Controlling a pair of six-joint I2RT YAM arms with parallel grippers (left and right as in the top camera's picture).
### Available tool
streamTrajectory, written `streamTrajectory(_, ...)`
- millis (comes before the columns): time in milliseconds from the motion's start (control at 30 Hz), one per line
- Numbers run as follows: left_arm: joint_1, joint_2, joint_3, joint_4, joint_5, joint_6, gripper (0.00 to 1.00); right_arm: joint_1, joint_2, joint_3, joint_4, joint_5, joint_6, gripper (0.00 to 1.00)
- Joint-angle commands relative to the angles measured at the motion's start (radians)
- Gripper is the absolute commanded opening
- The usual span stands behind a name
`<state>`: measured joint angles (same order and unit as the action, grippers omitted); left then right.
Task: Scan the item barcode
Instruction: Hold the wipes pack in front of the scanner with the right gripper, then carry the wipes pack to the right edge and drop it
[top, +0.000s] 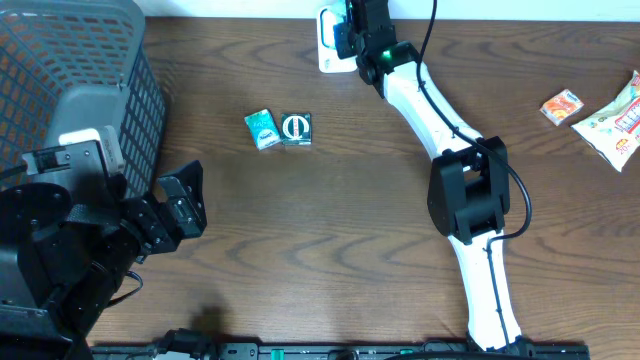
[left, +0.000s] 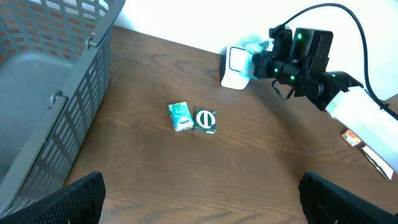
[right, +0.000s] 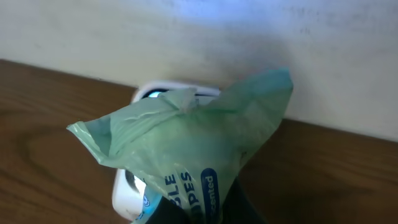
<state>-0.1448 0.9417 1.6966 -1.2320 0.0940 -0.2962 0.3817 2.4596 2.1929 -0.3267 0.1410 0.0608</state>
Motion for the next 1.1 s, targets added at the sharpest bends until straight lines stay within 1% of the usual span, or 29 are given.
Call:
streamTrajectory(0,0.004,0.000,0.007,-0.002,-0.013,-0.009,0.98,-0.018,-0.114,0.027,-0.033,0.059,0.063,0.01)
streamTrajectory(67,0.004,0.000,0.007,-0.002,-0.013,-0.009,0.98,-0.040,-0.156,0.027,-0.077,0.113,0.065,0.01)
streamTrajectory(200,0.004,0.000,0.007,-0.002,-0.013,-0.009,0.97,-0.116,-0.239,0.027,-0.252,0.240,0.066,0.01)
streamTrajectory(233,0.004,0.000,0.007,-0.002,-0.013,-0.009,0.98,-0.150,-0.257,0.027,-0.326,0.276,0.066,0.01)
streamTrajectory(267,0.004,0.000,0.007,-0.002,-0.013,-0.009,0.98,-0.170,-0.263,0.027,-0.370,0.294,0.065,0.02)
streamTrajectory(300,0.004,0.000,0.007,-0.002,-0.013,-0.009,0.98,-0.209,-0.267,0.027,-0.452,0.341,0.065,0.01)
streamTrajectory(433,0.004,0.000,0.007,-0.002,-0.013,-0.009,0.98,-0.320,-0.262,0.019,-0.637,0.467,0.065,0.01)
streamTrajectory(533,0.004,0.000,0.007,-0.002,-0.013,-0.009,0.98,-0.407,-0.260,0.003,-0.705,0.520,0.065,0.01)
streamTrajectory(600,0.004,0.000,0.007,-0.002,-0.013,-0.009,0.98,-0.461,-0.260,-0.004,-0.718,0.513,0.065,0.01)
streamTrajectory(633,0.004,0.000,0.007,-0.002,-0.013,-0.009,0.97,-0.486,-0.260,-0.004,-0.726,0.502,0.065,0.06)
streamTrajectory(700,0.004,0.000,0.007,-0.002,-0.013,-0.009,0.97,-0.541,-0.260,-0.004,-0.740,0.452,0.066,0.28)
streamTrajectory(733,0.004,0.000,0.007,-0.002,-0.013,-0.009,0.98,-0.561,-0.260,-0.004,-0.741,0.420,0.066,0.58)
streamTrajectory(767,0.004,0.000,0.007,-0.002,-0.013,-0.009,0.98,-0.578,-0.260,-0.004,-0.741,0.367,0.066,0.82)
streamTrajectory(800,0.004,0.000,0.007,-0.002,-0.013,-0.009,0.98,-0.592,-0.260,-0.005,-0.741,0.300,0.066,0.99)
streamTrajectory(933,0.004,0.000,0.007,-0.002,-0.013,-0.009,0.98,-0.615,-0.260,-0.007,-0.752,0.055,0.066,0.99)
streamTrajectory(1067,0.004,0.000,0.007,-0.002,-0.013,-0.009,0.98,-0.602,-0.260,-0.031,-0.751,-0.276,0.065,0.99)
